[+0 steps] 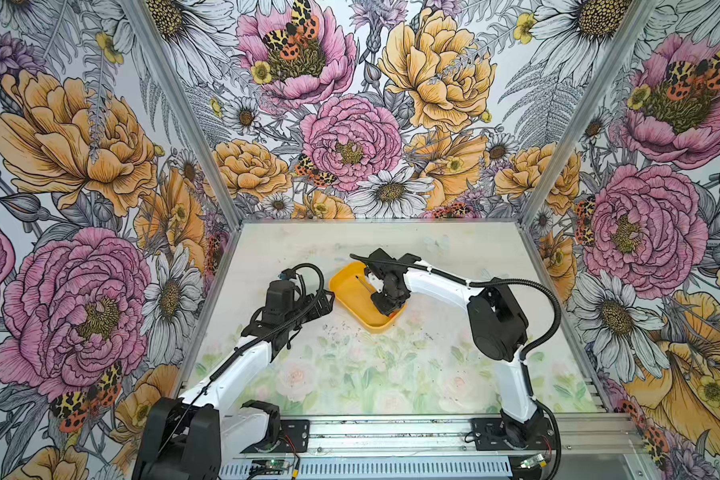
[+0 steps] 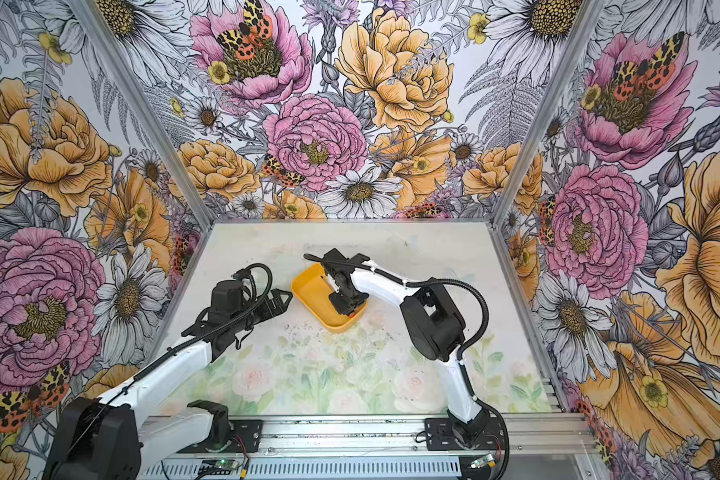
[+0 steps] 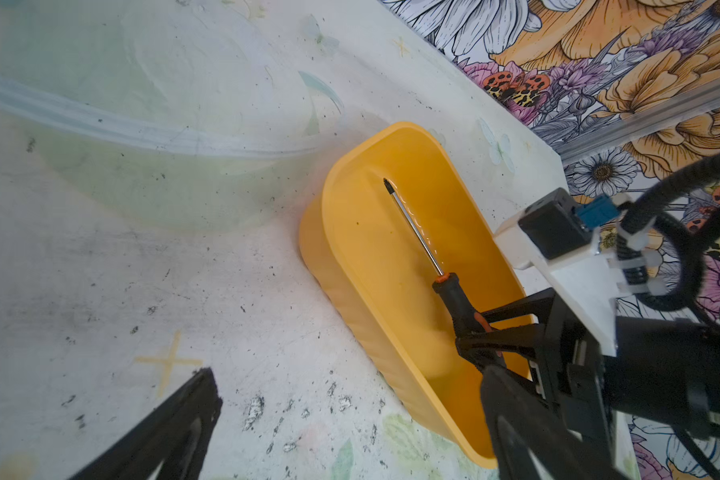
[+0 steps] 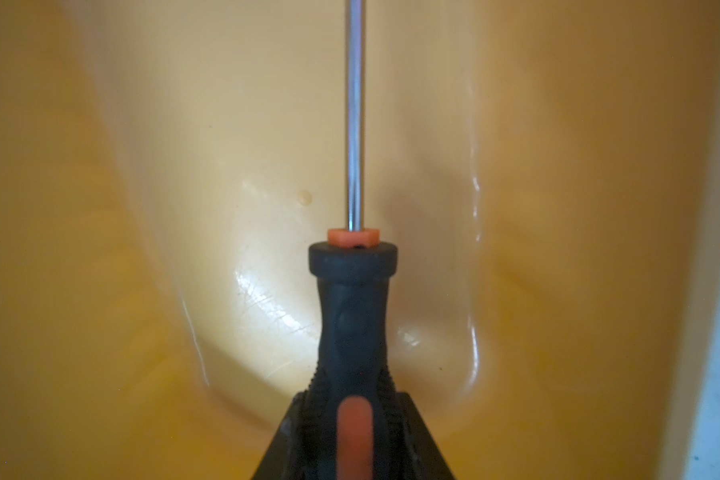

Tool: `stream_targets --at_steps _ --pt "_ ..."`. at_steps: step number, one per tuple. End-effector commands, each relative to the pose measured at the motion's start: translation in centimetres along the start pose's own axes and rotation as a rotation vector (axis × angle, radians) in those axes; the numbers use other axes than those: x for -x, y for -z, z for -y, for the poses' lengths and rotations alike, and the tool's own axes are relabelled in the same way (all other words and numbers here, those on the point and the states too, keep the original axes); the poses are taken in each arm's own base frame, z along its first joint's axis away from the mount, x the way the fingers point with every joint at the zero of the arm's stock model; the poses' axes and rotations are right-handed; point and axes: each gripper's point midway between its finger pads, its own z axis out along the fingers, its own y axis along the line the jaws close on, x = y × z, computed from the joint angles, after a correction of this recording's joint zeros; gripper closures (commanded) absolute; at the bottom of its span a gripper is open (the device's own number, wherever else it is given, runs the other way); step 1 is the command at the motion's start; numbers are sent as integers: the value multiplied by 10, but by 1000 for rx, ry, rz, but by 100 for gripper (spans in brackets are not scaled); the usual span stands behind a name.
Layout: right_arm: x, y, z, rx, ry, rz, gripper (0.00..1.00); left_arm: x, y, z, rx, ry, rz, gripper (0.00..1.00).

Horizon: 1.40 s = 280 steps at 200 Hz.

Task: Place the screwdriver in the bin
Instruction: 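Lower the screwdriver into the bin and open the right gripper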

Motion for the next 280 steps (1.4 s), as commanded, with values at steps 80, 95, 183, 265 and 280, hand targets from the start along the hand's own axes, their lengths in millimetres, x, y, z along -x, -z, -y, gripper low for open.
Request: stream_targets --at_steps 80,95,183,265,280 --pt "12 -8 -1 -40 10 15 100 1 1 -2 -21 14 13 1" --pt "12 -9 -1 -43 11 13 100 2 1 -2 -21 14 15 1" --pt "11 -16 2 -58 9 1 89 1 0 -6 -12 17 11 1" --pt "10 -22 5 -78 16 -10 68 0 -4 -7 -17 23 2 1" --pt "10 -22 5 -81 17 -9 67 1 -5 -6 -16 23 0 1"
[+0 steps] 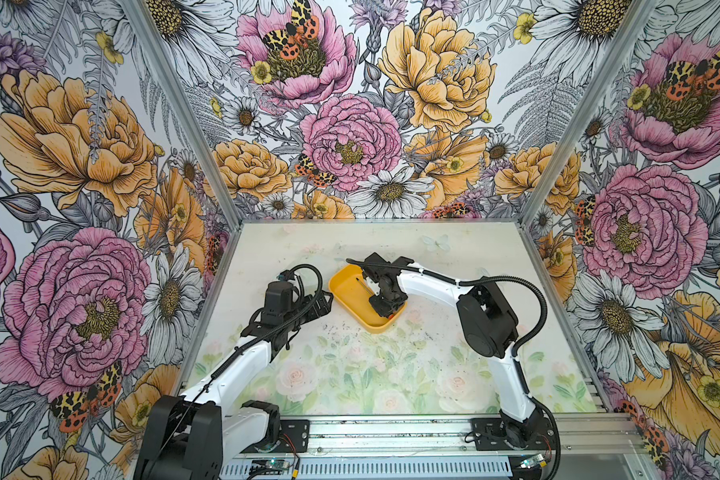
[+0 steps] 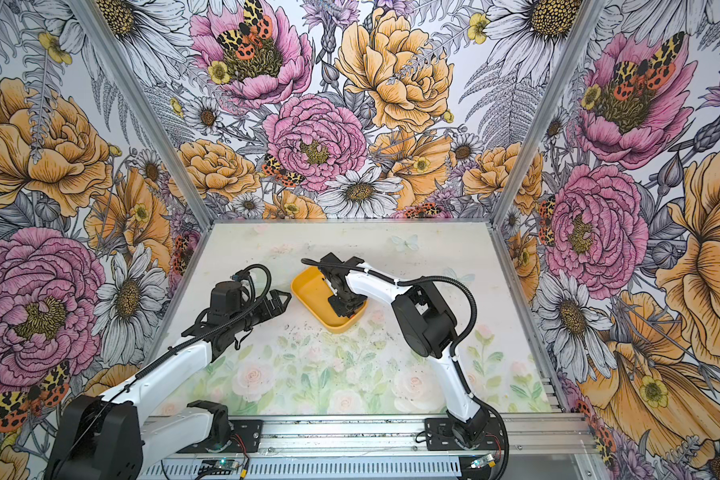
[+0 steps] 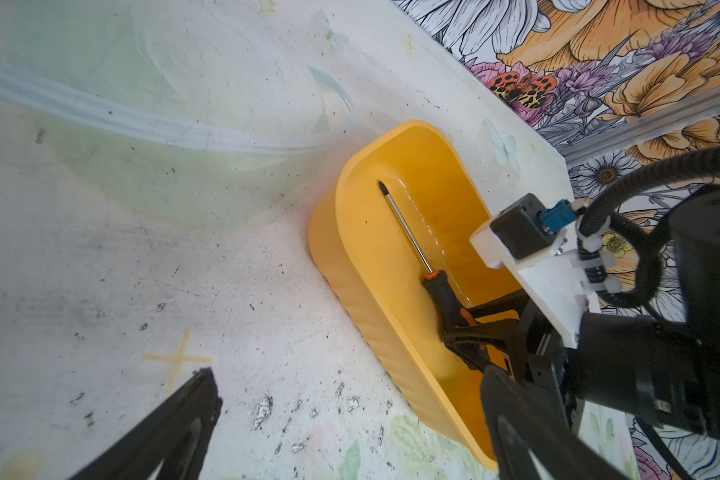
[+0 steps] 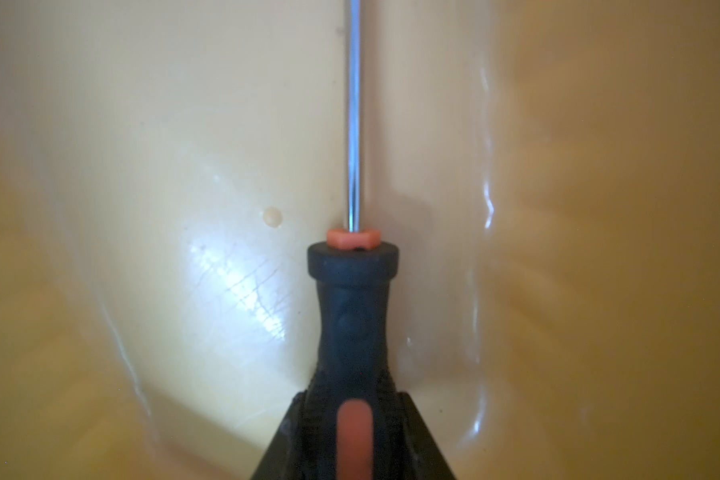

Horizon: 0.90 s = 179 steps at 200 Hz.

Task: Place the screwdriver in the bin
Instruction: 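Lower the screwdriver into the bin and open the right gripper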

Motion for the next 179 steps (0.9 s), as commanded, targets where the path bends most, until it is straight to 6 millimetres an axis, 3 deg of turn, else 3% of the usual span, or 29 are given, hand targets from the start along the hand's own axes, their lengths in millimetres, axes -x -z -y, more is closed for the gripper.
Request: stream_targets --at_steps 1,106,148,179 --pt "10 0 0 -23 6 23 67 3 -2 2 -24 7 9 1" --pt "12 -2 -2 -16 18 23 53 4 -6 2 -24 9 -2 1" --pt "16 10 -3 -9 16 47 51 4 -5 3 -23 7 -3 1" --pt "20 29 -2 -15 18 84 50 6 -2 2 -13 5 5 1"
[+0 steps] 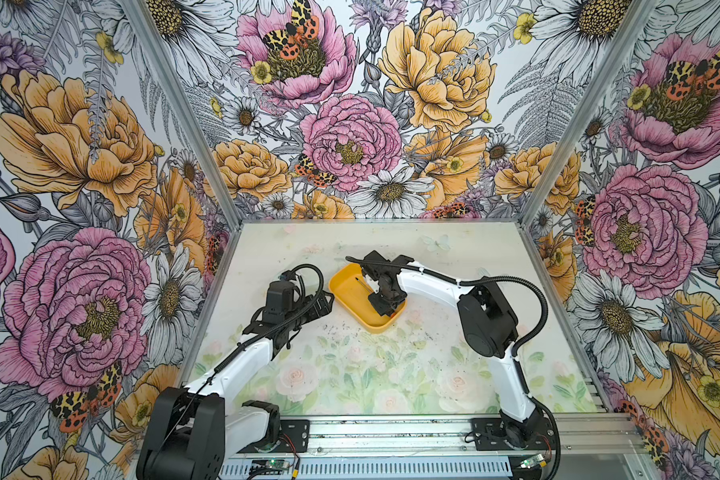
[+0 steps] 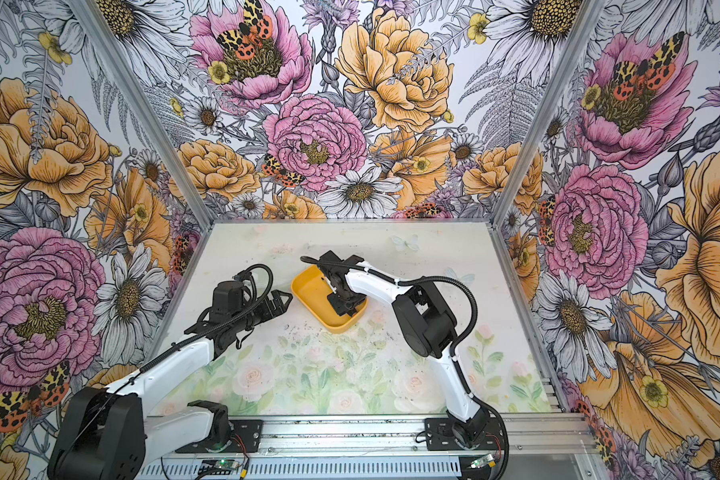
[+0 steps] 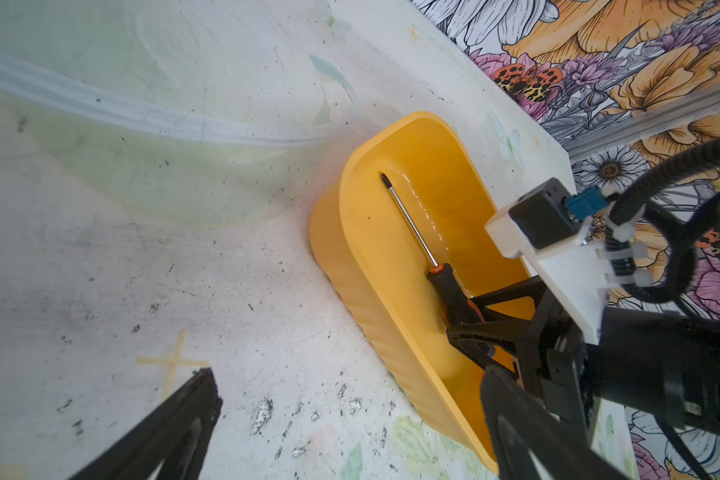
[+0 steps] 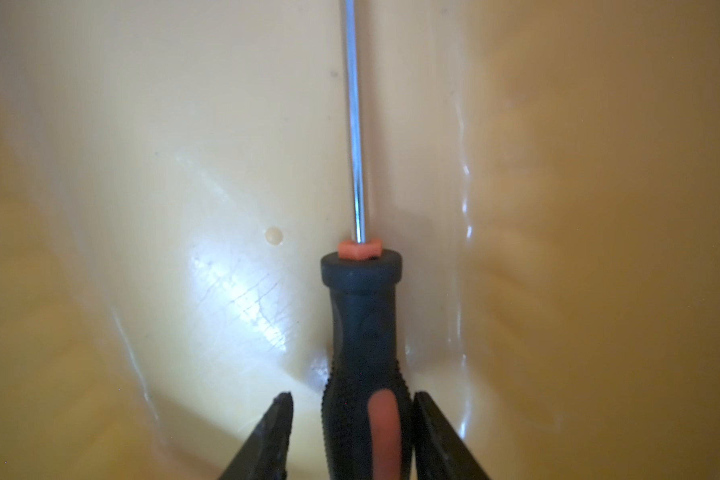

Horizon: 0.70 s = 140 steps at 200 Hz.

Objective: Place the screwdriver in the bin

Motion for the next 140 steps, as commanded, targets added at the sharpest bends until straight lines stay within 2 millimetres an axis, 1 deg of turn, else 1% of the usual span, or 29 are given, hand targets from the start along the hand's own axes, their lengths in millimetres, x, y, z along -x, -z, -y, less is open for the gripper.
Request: stream_targets --at_steps 1,46,68,100,123,140 --pt "13 24 -2 -8 18 64 49 8 3 3 -10 1 18 1" --pt "20 60 0 -7 19 134 47 8 6 3 -8 0 23 1" --pt "24 78 -4 19 25 173 46 8 6 3 -10 -1 24 1" --pt "24 100 -9 53 38 214 45 9 8 3 -8 -8 28 1" --pt "21 118 -9 70 88 251 45 16 11 3 6 -28 41 1" --pt "20 129 0 50 106 295 45 25 17 2 26 -60 71 1"
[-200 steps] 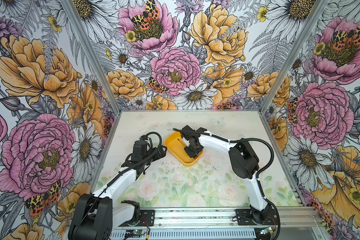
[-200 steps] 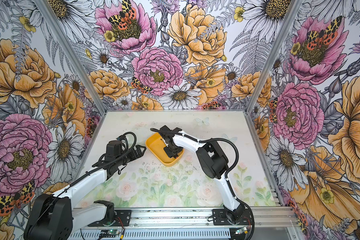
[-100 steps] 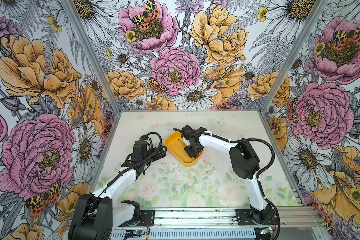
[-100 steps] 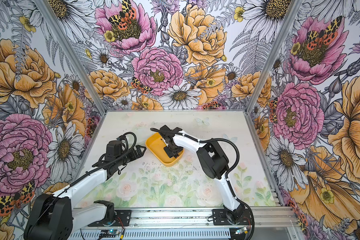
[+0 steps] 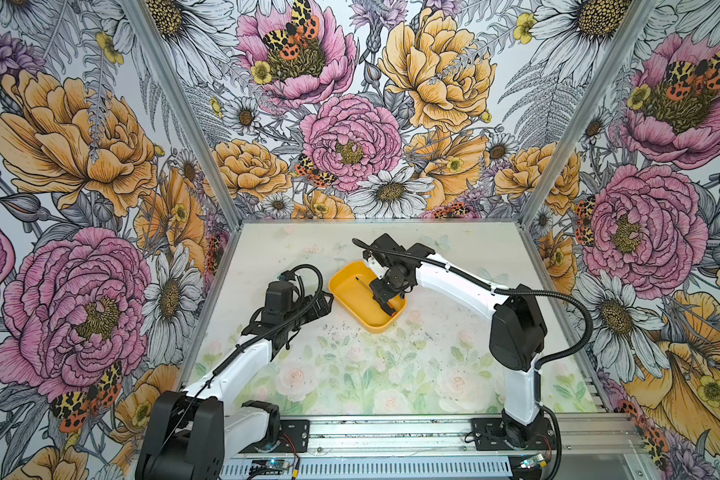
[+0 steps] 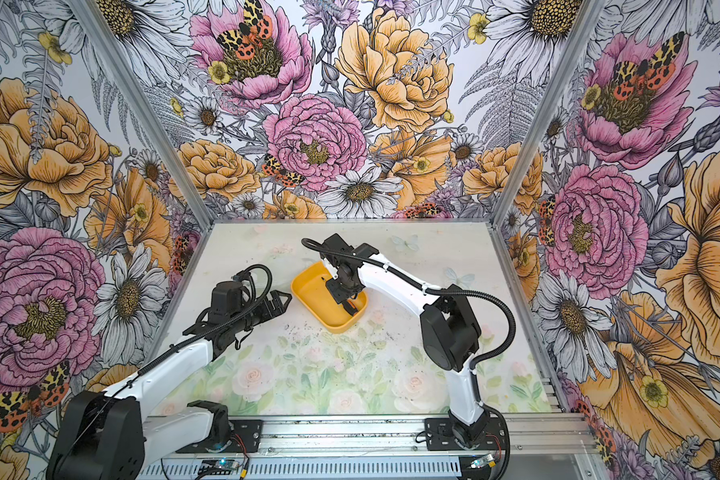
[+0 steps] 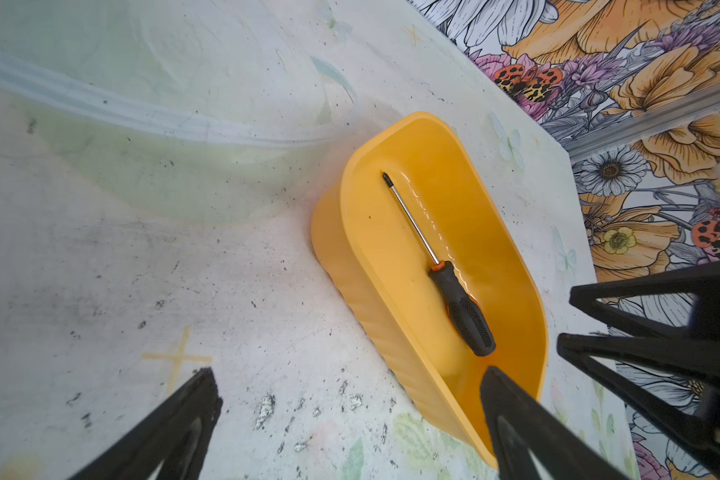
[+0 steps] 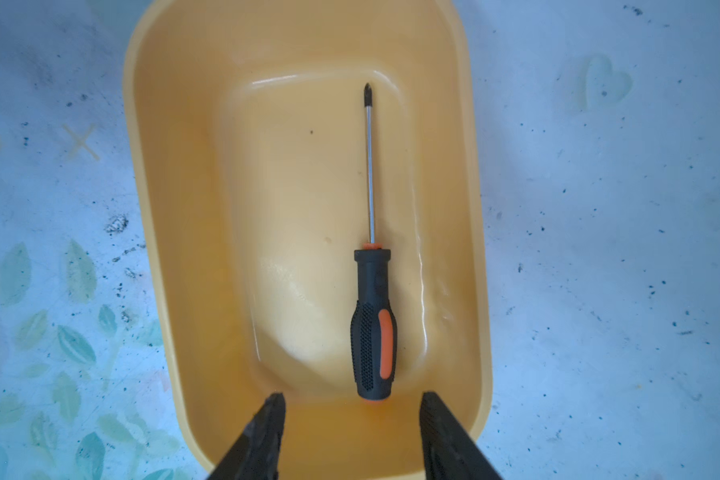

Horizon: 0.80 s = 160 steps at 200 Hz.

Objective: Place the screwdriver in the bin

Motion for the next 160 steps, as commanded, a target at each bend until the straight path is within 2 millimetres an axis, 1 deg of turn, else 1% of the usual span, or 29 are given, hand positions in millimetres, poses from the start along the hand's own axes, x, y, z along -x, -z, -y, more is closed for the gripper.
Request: stream_targets --at_steps 1,21,41,54,75,94,106,131,151,160 --pt "7 31 4 5 55 89 45 26 13 5 16 -54 74 1" --pt "6 45 22 12 21 150 45 42 22 4 44 -95 140 1" --pt "3 59 47 15 -56 224 41 57 32 5 55 -149 204 1" --pt "-1 68 69 8 -117 276 41 65 39 6 65 -190 253 1" --pt "-15 79 104 -35 -206 340 40 79 52 7 88 -245 334 1" --pt "-34 82 137 -81 -294 375 40 91 63 3 113 -270 395 1" --pt "-46 84 155 -101 -343 400 40 96 68 -1 122 -283 425 1" --pt "-68 86 185 -147 -419 455 40 104 73 -11 153 -303 507 1" --pt "-85 87 209 -244 -450 480 41 108 73 -19 197 -336 526 1" --pt "-90 87 217 -289 -450 496 40 110 72 -22 216 -360 531 1"
